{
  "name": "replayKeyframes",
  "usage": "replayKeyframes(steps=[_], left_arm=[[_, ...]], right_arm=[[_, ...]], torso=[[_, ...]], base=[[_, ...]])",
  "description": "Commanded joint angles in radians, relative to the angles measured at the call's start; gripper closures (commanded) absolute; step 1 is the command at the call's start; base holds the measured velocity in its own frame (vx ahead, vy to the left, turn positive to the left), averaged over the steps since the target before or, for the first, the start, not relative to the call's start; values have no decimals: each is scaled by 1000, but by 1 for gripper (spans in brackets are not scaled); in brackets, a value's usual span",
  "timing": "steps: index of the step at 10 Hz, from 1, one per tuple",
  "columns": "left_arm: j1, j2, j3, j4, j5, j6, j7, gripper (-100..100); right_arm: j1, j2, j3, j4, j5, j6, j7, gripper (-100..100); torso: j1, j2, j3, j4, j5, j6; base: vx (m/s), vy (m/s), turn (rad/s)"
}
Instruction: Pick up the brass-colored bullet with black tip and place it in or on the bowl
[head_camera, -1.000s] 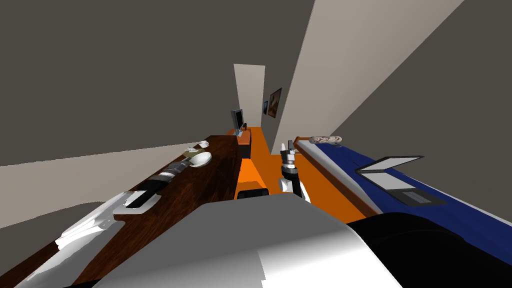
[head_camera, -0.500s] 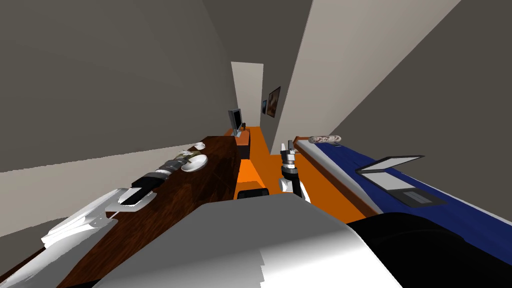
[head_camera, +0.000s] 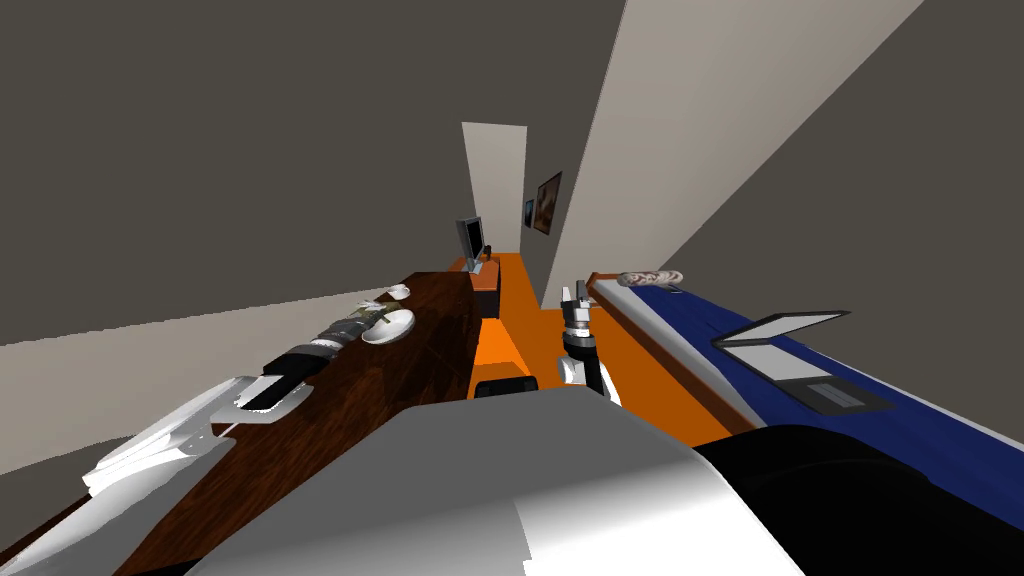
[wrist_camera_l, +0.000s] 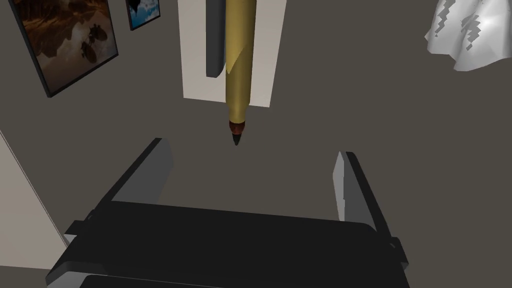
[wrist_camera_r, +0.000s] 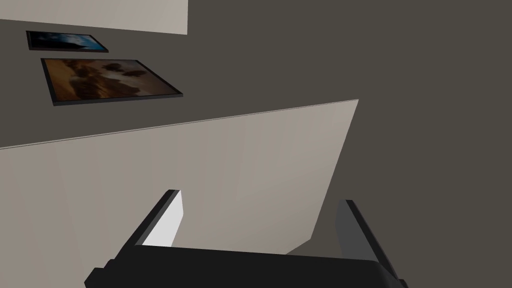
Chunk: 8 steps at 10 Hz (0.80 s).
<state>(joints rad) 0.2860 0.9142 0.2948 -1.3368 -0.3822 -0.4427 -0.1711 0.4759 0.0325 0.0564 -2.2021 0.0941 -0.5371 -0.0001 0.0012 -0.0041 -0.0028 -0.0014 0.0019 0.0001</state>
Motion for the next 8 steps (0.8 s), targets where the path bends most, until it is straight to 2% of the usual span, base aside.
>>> replayKeyframes(steps=[1, 4, 7, 8], left_arm=[[10, 31, 6, -11, 8, 6, 25, -100], [24, 78, 16, -28, 20, 15, 62, -100], [48, 155, 32, -56, 41, 30, 124, -100], [51, 141, 34, -56, 38, 26, 111, -100]], right_arm=[[0, 0, 0, 0, 0, 0, 0, 0], [0, 0, 0, 0, 0, 0, 0, 0], [0, 0, 0, 0, 0, 0, 0, 0], [0, 0, 0, 0, 0, 0, 0, 0]], torso=[[0, 0, 0, 0, 0, 0], [-2, 0, 0, 0, -1, 0], [-2, 0, 0, 0, -1, 0], [-3, 0, 0, 0, -1, 0]], base=[[2, -15, 27], [1, -26, 23], [-1, -33, 30], [1, -16, 12]])
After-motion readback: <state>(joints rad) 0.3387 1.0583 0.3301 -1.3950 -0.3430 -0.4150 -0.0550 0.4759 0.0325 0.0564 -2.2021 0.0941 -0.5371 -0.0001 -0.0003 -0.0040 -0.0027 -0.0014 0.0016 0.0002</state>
